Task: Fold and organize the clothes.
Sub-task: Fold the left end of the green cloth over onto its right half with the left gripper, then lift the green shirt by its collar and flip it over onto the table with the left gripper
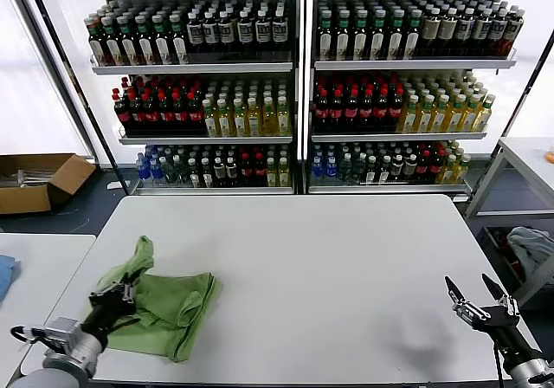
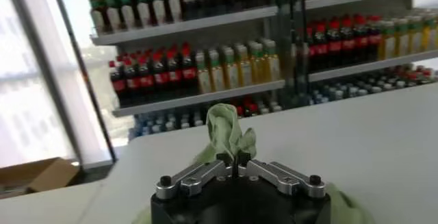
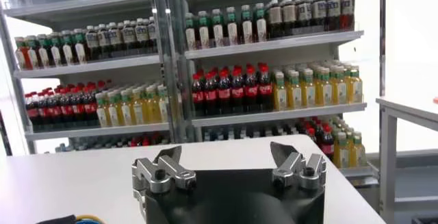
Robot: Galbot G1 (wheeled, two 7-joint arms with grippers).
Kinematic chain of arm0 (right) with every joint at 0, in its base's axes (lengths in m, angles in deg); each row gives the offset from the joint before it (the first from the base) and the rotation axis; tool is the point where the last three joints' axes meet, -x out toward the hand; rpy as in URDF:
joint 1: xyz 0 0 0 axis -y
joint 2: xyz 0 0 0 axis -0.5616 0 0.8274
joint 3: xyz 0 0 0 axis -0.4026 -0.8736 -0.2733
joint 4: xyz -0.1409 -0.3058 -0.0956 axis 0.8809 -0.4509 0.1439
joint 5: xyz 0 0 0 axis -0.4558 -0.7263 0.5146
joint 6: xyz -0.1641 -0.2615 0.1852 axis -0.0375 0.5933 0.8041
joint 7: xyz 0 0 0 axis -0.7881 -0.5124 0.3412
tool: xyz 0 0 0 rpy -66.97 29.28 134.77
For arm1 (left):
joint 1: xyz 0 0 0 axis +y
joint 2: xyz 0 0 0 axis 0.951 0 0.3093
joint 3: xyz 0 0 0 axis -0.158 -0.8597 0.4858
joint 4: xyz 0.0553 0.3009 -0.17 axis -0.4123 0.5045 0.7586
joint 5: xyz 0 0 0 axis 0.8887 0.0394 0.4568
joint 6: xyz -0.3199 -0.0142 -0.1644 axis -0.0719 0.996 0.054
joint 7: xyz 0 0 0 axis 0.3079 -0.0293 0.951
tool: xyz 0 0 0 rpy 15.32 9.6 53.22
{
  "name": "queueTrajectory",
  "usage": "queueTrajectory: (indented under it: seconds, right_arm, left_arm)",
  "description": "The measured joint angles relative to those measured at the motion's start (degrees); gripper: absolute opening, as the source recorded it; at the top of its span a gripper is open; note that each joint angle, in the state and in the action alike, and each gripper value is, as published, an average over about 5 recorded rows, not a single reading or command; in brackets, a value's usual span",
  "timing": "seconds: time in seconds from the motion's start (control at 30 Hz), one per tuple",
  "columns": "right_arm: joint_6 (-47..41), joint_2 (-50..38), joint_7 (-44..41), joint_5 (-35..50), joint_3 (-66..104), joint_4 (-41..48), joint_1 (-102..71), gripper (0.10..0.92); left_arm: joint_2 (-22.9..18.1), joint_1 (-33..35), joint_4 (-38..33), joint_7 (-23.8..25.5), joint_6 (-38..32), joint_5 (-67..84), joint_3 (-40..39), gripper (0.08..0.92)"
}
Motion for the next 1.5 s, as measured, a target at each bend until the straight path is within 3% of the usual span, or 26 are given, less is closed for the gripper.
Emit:
queueTrajectory:
  seconds: [0.4,0.77,1.0,1.2,1.5]
  right_arm:
    - [-0.6,0.1,-0.1,-0.2,0.1,-0.9,-0.2,0.823]
    - [-0.9,-0.2,0.1,-0.1,0.3,-1.1,0.3,0.823]
    - [-0.7,-0.6,0.0,0.1,0.5,-1.0,-0.2,0.823]
    - [-0.5,-0.4,-0.1,-0.2,-0.2,-1.0,-0.2,0.823]
    - [-0.6,-0.7,-0.1,-0.4,-0.9,-1.3,0.2,0.823]
  left_arm:
    - [-3.0,0.0,0.4,2.0,-0.4,-6.7,-10.6,0.119]
    - [-2.7,1.6,-4.0,2.1,2.3,-5.3,-14.4,0.420]
    - [-0.4,2.1,-8.2,2.3,4.5,1.8,-8.0,0.619]
    - [2.0,2.6,-4.8,2.3,5.4,7.1,2.1,0.782]
    - [2.2,1.8,4.1,1.1,6.3,10.2,6.9,0.823]
